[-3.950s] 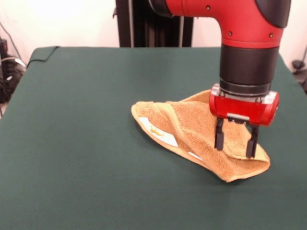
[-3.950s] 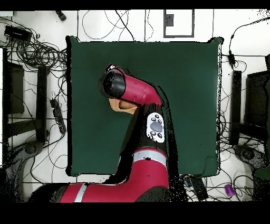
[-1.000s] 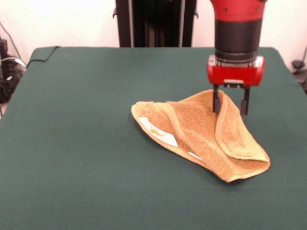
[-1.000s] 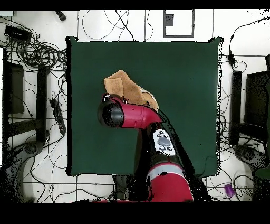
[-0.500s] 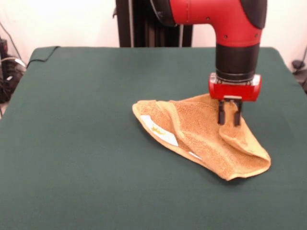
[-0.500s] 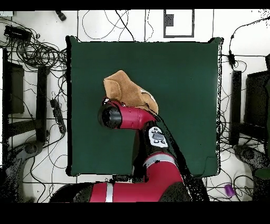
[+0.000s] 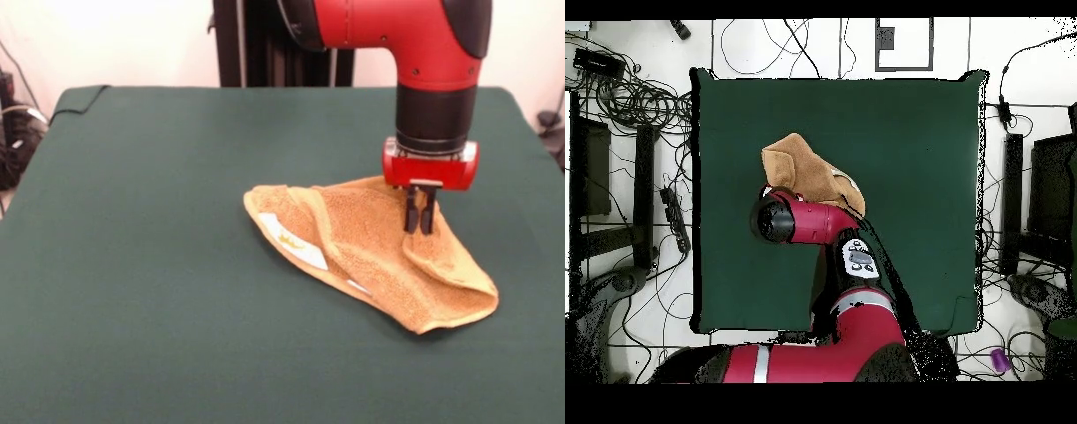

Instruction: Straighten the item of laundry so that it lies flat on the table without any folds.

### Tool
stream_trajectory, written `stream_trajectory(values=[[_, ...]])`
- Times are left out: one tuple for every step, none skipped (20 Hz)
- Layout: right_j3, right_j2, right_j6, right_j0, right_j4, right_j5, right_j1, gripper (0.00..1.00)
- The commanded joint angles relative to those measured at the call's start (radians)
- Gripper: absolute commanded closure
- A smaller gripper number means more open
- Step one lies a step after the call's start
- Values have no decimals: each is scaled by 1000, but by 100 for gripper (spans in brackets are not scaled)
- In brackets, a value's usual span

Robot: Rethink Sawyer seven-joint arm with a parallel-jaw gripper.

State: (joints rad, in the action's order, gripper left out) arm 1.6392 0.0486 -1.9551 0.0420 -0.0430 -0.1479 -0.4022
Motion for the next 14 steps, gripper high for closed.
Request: stream_trajectory(values=[[-44,25,-117,-30,-13,-47,21,100],[-43,22,-124,-34,-19,-49,18,100],[-32,35,-129,-26,-26,-56,8,100],[-21,45,-126,-20,-27,-74,-14,100],[-9,41,-126,-22,-31,-105,-52,100],[6,41,-124,-21,-39,-164,-106,100],[20,37,-123,-22,-47,-226,-161,100],[28,27,-133,-29,-59,-275,-207,100],[29,16,-144,-36,-67,-315,-238,100],[36,21,-164,-34,-83,-342,-255,100],[40,35,-173,-25,-95,-355,-260,100],[35,39,-173,-22,-96,-357,-258,100],[33,49,-168,-14,-98,-364,-259,100],[32,53,-166,-10,-101,-371,-264,100]])
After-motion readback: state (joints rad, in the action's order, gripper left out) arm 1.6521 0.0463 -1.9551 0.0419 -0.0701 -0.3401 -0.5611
